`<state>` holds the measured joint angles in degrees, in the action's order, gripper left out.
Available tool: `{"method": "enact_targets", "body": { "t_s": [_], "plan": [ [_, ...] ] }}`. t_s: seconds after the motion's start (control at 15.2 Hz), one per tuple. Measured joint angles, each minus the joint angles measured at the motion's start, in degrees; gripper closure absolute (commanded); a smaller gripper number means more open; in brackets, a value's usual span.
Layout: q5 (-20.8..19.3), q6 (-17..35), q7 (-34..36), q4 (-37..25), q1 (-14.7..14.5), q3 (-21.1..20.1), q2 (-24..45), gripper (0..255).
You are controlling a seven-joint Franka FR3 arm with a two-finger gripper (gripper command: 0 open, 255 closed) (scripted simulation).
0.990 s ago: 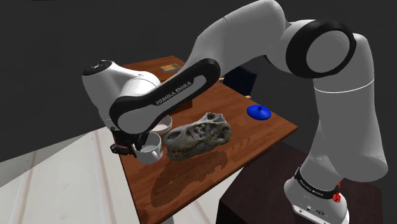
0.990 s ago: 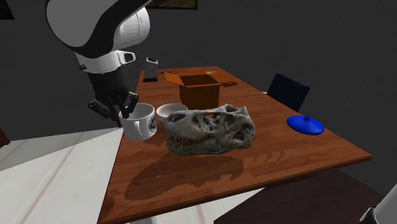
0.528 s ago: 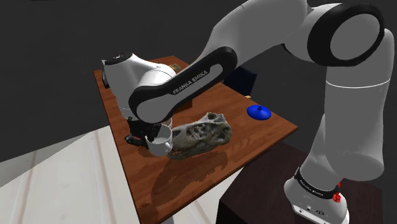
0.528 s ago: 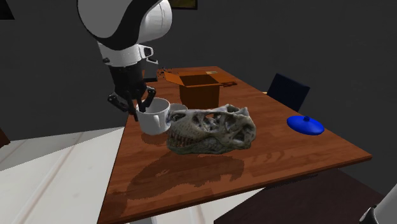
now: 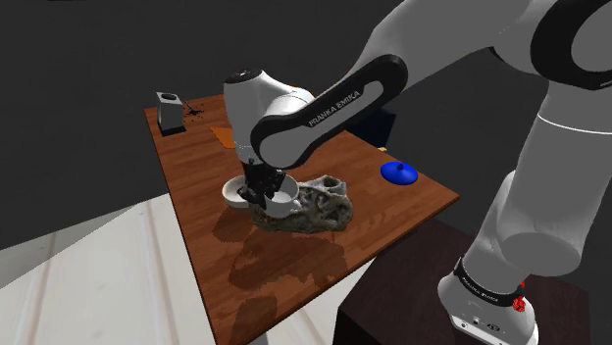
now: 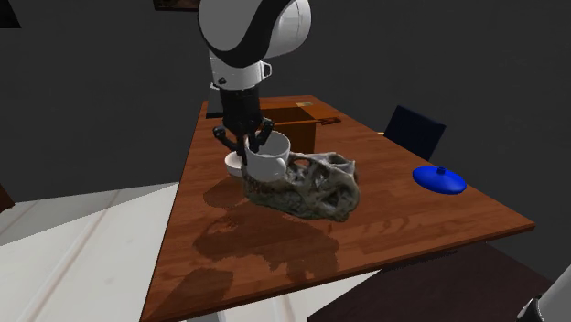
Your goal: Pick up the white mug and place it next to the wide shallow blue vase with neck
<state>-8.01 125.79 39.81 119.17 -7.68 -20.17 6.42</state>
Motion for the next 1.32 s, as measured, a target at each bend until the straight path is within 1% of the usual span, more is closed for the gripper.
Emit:
{"method": "enact_targets", "body": {
  "t_s": [0.53,0.66,0.79,0.86,0.92,0.99,1.19,1.32],
  "plan": [
    [4.26,3.92,-12.03,12.98,5.23,4.44,-11.11,255],
    [4.73,4.43,-14.96,14.67,6.30,5.85,-12.95,255],
    [4.99,7.45,-18.07,17.03,7.58,7.57,-14.65,255],
    [5.28,7.45,-19.31,18.28,8.00,8.27,-15.95,255],
    [5.52,6.35,-20.42,19.05,8.30,8.86,-17.23,255],
    [5.33,6.54,-22.40,19.37,9.18,10.08,-17.38,255],
    [5.34,9.35,-27.72,21.53,11.24,13.30,-19.62,255],
    [5.02,8.49,-30.87,23.19,12.65,15.35,-20.60,255]
  ]
}}
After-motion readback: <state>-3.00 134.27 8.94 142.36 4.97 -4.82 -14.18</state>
